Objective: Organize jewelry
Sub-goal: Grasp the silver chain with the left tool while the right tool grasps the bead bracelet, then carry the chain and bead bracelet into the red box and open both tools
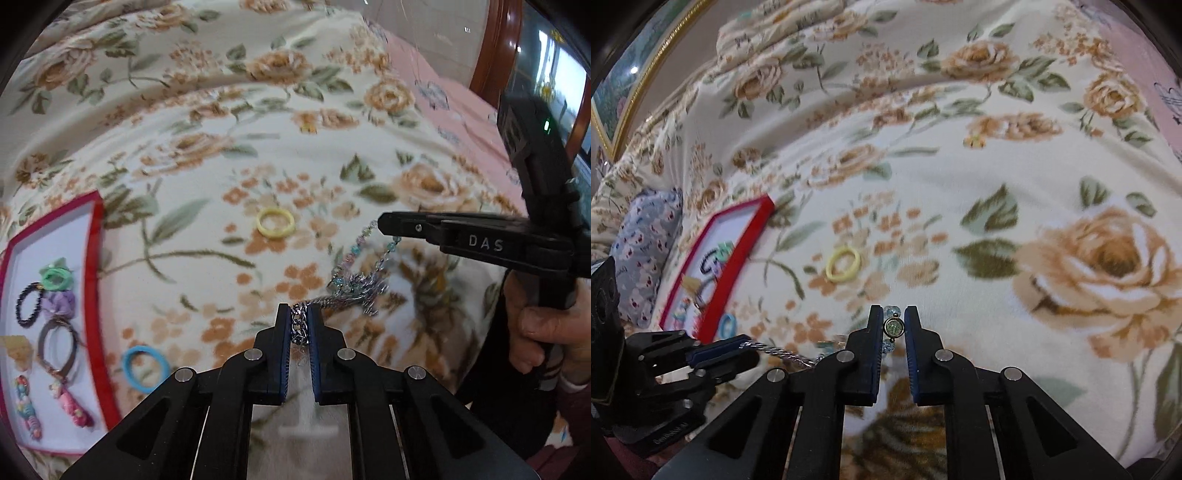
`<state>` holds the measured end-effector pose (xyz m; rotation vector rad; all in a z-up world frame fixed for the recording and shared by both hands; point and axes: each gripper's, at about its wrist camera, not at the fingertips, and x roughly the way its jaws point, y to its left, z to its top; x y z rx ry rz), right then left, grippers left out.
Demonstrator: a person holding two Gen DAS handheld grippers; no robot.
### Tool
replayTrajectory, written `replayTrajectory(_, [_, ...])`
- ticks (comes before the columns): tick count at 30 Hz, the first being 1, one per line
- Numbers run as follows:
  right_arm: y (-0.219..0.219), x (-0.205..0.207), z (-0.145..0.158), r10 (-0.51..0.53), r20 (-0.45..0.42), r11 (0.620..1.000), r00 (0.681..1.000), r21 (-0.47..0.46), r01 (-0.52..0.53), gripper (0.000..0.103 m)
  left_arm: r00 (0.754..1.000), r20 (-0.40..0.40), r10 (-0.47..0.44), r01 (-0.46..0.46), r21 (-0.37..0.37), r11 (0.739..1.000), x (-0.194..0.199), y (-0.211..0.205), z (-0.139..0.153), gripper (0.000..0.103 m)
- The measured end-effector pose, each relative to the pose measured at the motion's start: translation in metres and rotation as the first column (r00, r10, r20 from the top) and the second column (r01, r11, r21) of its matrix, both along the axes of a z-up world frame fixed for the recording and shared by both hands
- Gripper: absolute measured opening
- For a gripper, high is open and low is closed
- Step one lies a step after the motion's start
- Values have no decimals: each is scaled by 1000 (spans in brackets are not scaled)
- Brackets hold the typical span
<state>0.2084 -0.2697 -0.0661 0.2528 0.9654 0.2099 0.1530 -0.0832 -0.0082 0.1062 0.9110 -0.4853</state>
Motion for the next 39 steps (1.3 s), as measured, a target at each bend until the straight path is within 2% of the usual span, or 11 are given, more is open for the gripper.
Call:
replayTrajectory(8, [8,-2,23,1,56,1000,998,3,-1,11,993,88,80,-70,-114,991,-25,42,51,7])
replayTrajectory(14, [24,-2,30,34,70,999,997,25,-36,11,979,141,147,-125,-152,980,-42,74,75,7])
replayTrajectory(28, [93,5,58,176,132,979,976,79,-187,11,931,206,301,-263,-193,945,-82,138,103,7])
replayTrajectory(39, [154,10,56,297,127,944,946,109,-311,11,899,189,395,-361,-188,913,-95,174,105,7])
